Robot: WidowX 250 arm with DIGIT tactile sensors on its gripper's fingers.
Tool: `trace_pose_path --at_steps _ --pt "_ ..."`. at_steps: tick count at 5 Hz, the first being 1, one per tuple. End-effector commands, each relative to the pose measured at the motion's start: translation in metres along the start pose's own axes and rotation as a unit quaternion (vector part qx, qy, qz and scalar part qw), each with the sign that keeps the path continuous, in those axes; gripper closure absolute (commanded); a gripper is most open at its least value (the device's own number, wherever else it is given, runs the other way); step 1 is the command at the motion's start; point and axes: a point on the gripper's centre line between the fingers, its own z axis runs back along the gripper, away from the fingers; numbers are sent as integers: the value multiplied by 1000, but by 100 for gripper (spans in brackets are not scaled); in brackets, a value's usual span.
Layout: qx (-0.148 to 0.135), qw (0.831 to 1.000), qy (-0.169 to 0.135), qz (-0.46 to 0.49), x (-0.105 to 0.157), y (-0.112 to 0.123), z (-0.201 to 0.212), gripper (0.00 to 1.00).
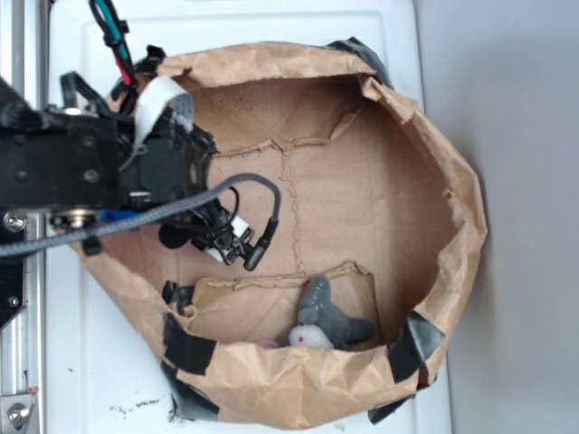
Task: Grab the shell.
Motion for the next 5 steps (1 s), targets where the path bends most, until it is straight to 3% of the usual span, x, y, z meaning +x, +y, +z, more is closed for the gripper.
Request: trace_pose_path --at_steps 1,3,5 --pt "-22 1000 -16 4 12 9 16 0" --pt "-68 996 -38 -37 -7 21 31 0" --pt "-66 996 -48 -46 -13 20 31 0"
